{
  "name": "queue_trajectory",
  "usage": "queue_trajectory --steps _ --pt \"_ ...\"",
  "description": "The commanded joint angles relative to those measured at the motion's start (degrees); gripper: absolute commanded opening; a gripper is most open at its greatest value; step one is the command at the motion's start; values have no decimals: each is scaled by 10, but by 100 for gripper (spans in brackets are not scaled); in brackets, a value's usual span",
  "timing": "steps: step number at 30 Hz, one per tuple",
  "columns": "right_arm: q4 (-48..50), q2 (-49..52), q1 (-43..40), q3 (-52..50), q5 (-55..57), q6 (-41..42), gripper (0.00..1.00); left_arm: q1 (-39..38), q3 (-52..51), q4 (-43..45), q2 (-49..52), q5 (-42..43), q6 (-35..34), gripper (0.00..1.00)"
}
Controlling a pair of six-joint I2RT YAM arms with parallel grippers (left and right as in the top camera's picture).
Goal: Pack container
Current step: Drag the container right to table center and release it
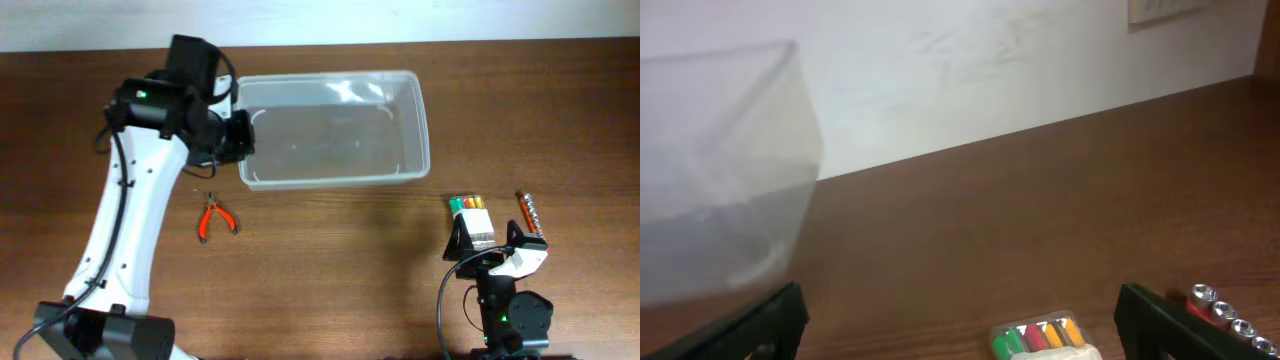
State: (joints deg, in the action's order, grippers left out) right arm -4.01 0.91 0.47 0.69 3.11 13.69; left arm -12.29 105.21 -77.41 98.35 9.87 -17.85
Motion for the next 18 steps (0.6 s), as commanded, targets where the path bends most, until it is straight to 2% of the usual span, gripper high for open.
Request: queue_trajectory --steps 1,18 --pt "-3 -3 -2 -4 3 -1 99 -17 1 14 -13 -29 7 2" --pt "-3 -3 -2 -4 3 -1 99 -18 -194 134 -13 -17 10 2"
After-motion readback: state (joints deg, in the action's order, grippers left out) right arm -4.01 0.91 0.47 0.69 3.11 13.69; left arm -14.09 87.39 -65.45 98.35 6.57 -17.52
